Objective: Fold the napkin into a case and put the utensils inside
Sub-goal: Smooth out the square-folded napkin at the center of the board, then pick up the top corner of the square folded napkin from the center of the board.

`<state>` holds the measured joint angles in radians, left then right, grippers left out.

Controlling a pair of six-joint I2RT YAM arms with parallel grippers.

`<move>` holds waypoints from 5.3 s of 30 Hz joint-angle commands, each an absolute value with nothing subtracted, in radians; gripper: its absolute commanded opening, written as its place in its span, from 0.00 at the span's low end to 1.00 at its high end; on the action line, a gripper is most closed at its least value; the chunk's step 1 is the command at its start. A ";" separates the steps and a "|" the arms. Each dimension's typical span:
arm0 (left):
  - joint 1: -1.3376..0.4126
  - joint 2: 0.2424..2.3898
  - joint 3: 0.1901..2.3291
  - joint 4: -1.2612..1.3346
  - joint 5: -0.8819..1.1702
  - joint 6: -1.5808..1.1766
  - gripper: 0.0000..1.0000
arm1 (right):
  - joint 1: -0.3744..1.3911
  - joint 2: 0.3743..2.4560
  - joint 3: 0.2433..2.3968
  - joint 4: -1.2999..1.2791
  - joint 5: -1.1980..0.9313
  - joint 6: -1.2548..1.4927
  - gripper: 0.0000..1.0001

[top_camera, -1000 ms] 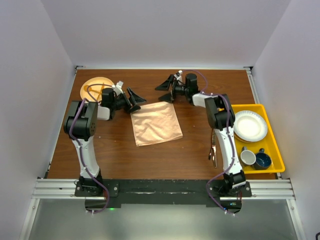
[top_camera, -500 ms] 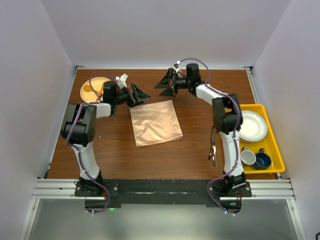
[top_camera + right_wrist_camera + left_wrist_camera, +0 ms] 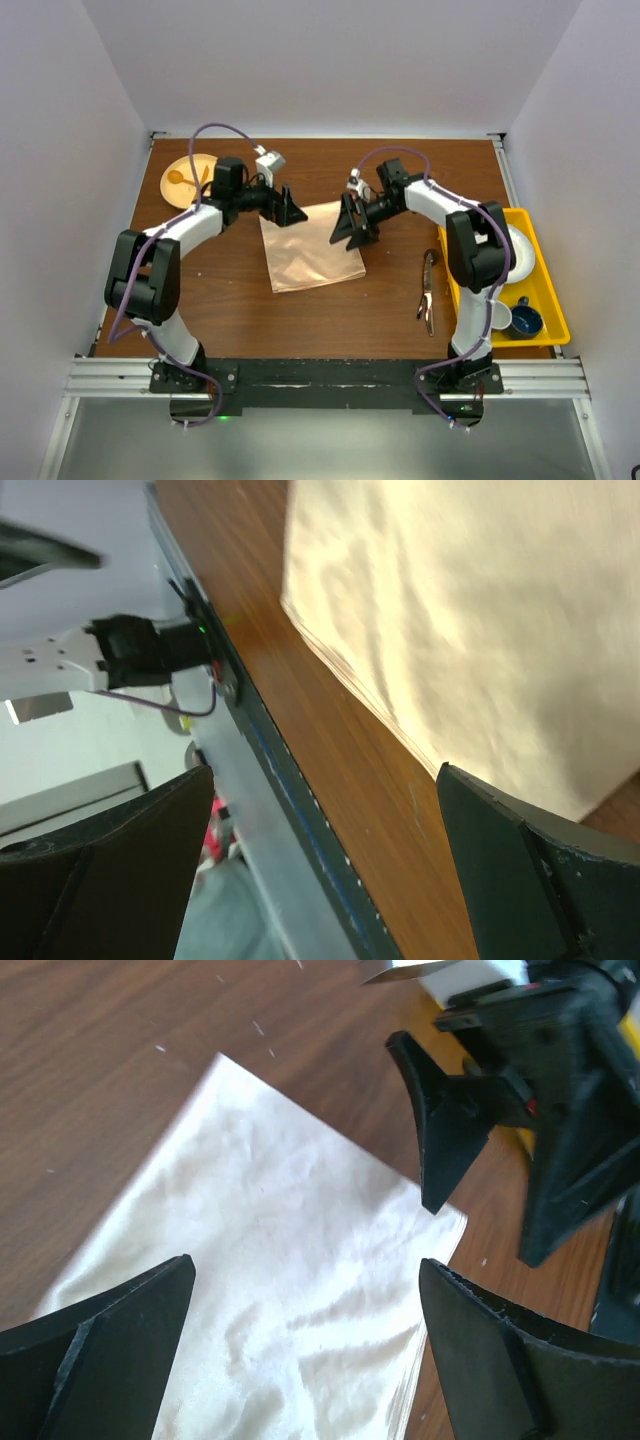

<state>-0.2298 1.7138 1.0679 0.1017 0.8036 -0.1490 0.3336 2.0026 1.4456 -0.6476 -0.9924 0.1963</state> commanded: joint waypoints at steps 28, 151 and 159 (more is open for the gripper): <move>-0.554 1.560 0.819 -0.311 0.541 0.379 1.00 | 0.360 2.155 1.624 -1.041 -0.816 -0.367 0.98; -0.793 1.275 0.610 -0.382 0.569 1.111 0.30 | 0.469 2.034 1.493 -0.834 -0.712 -0.190 0.40; -0.793 1.292 0.658 -0.391 0.574 1.092 0.12 | 0.469 2.025 1.502 -0.851 -0.712 -0.201 0.40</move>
